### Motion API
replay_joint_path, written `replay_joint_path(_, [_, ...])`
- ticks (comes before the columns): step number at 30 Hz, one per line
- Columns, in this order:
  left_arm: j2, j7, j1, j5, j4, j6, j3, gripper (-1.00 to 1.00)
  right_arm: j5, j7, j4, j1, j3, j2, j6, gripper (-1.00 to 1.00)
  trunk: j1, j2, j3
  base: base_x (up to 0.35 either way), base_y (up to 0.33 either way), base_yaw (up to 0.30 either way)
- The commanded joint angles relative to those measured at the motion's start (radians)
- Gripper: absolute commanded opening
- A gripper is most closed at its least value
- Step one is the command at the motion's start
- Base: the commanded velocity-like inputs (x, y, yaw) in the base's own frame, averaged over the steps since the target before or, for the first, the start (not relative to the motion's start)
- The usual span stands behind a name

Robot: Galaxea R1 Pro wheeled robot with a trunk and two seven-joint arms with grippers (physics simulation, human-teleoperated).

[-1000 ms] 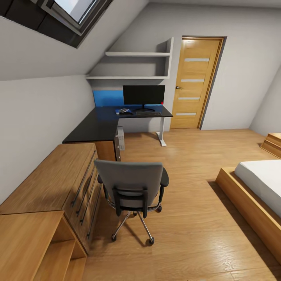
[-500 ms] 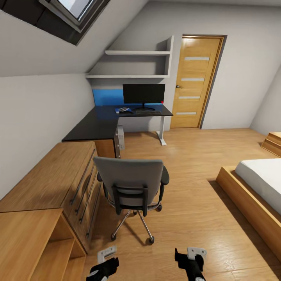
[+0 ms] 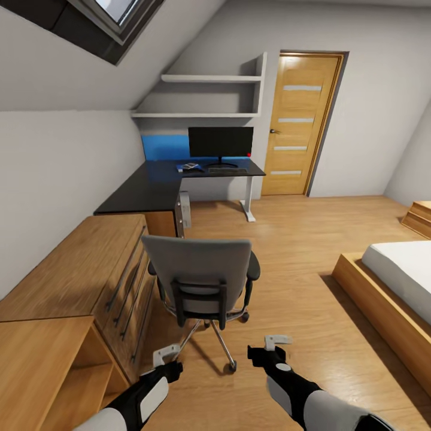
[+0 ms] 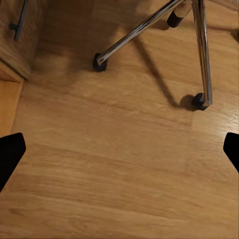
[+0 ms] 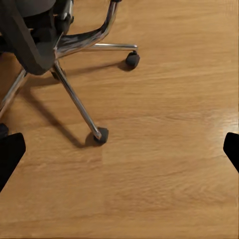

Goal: In the bedroom, organize the workspace by keeping the computer under the desk, ensuring the monitor is on the desk, placing the keyboard on the desk next to the monitor, placing the mouse on the desk next to the keyboard, moving the folder from the swivel chair onto the desk next to the mouse, stacking the notebook on top of the folder with the pen on top of the notebook, and positioning the swivel chair next to the desk.

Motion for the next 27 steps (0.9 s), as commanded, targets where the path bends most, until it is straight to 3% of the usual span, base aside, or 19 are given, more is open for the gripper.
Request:
replay_joint_path(1, [0.001, 0.008, -0.001, 0.005, 0.004, -0.008, -0.009, 1.00, -0.009, -0.001, 0.003, -0.001, 0.008, 0.008, -0.006, 1.00, 0.004, -0.008, -0.004, 0.000, 0.000, 0.000])
replay_joint_path(6, [0.001, 0.007, -0.001, 0.006, 0.022, -0.060, -0.009, 1.00, -0.008, 0.008, 0.020, -0.002, 0.008, 0.028, -0.065, 1.00, 0.023, -0.043, -0.020, 0.000, 0.000, 0.000])
replay_joint_path(14, [0.002, 0.011, -0.002, 0.006, 0.028, -0.079, -0.008, 1.00, -0.010, 0.009, 0.040, 0.001, 0.009, 0.040, -0.249, 1.00, 0.054, -0.099, -0.045, 0.000, 0.000, 0.001])
replay_joint_path(27, [0.000, 0.012, -0.002, 0.006, 0.029, -0.083, -0.011, 1.00, -0.008, 0.008, 0.047, 0.002, 0.010, 0.043, -0.282, 1.00, 0.104, -0.190, -0.086, 0.000, 0.000, 0.147])
